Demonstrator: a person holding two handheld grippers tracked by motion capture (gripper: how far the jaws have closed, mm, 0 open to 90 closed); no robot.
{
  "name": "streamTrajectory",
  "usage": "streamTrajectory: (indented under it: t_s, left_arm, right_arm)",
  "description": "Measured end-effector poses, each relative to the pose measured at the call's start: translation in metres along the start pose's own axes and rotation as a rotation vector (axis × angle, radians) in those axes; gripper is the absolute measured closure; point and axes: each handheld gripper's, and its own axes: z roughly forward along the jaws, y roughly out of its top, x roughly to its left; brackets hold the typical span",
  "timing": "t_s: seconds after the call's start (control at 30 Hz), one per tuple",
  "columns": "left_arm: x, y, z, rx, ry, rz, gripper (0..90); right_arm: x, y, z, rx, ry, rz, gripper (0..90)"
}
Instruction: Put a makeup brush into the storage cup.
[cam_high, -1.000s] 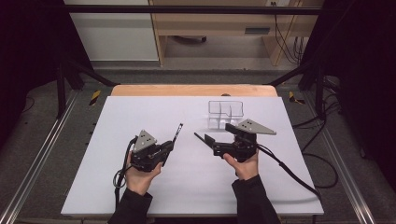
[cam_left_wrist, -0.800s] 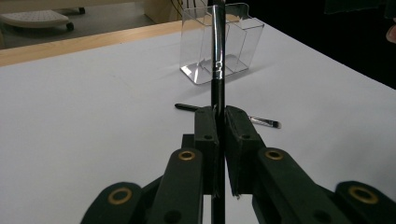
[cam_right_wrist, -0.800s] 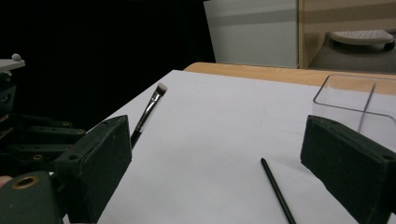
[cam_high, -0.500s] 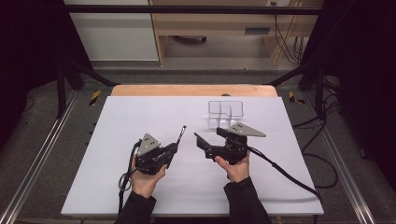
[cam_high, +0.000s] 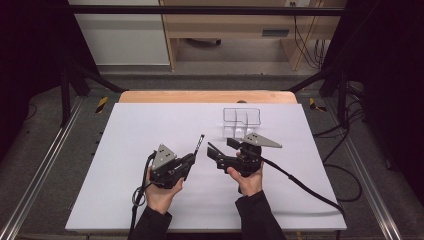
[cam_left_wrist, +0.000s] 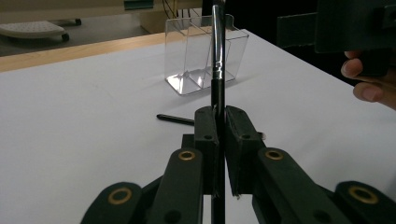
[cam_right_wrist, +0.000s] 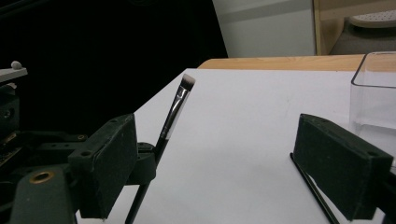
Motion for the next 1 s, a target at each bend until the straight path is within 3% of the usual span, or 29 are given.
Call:
streamTrajectory:
  t_s: [0.57,1.0]
  left_arm:
    - [-0.017,0.005,0.007,-0.011,-0.017,0.025,83.2]
    - [-0.028,0.008,0.01,-0.025,-0.028,0.039,83.2]
  right_arm:
    - [0.002,-0.005,0.006,-0.007,0.033,0.058,20.8]
    - [0.003,-0.006,0.008,-0.011,0.056,0.099,34.3]
